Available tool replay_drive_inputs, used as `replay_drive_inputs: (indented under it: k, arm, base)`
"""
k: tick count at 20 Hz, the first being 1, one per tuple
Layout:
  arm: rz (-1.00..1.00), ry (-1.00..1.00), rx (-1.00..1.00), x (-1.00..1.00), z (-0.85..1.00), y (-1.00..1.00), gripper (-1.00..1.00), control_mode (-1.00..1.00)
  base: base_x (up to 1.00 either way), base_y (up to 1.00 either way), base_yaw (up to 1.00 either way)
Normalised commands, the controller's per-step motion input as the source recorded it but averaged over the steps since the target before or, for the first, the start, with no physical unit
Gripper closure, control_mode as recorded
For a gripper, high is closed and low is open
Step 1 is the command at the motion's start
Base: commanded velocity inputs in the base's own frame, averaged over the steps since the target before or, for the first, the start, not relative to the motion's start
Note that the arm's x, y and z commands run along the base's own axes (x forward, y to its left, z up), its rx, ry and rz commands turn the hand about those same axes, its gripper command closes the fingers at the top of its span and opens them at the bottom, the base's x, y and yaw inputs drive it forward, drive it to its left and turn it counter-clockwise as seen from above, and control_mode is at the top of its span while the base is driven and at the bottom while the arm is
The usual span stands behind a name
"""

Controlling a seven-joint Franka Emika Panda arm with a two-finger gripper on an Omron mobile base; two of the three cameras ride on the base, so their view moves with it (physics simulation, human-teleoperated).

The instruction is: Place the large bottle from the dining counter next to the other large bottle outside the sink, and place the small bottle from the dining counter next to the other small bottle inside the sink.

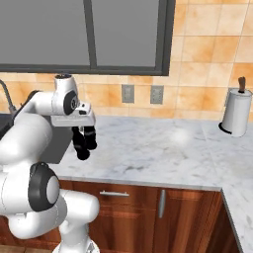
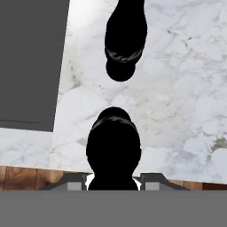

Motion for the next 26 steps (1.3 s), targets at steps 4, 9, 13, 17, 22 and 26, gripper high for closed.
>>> replay_drive_inputs:
  k: [4, 9, 13, 17, 22, 26]
  arm:
    - [0.0, -0.05, 0.0, 0.23, -0.22, 0.0, 1.0, -1.0]
    - [0.0, 0.01, 0.0, 0.16, -0.19, 0.0, 1.0, -1.0]
    - [0.0, 0.08, 0.0, 0.15, -0.09, 0.0, 1.0, -1.0]
    - [0.0, 0.0, -0.01, 0.05, -0.13, 0.0, 1.0, -1.0]
    - [0.0, 0.02, 0.0, 0.0, -0.2, 0.0, 1.0, -1.0]
    - [0.0, 0.06, -0.01, 0.0, -0.21, 0.0, 1.0, -1.0]
  base:
    - [0.0, 0.0, 0.0]
    - [0.0, 0.0, 0.0]
    - [0.0, 0.0, 0.0]
    - [0.0, 0.0, 0.0]
    - [0.0, 0.0, 0.0]
    - [0.0, 0.0, 0.0]
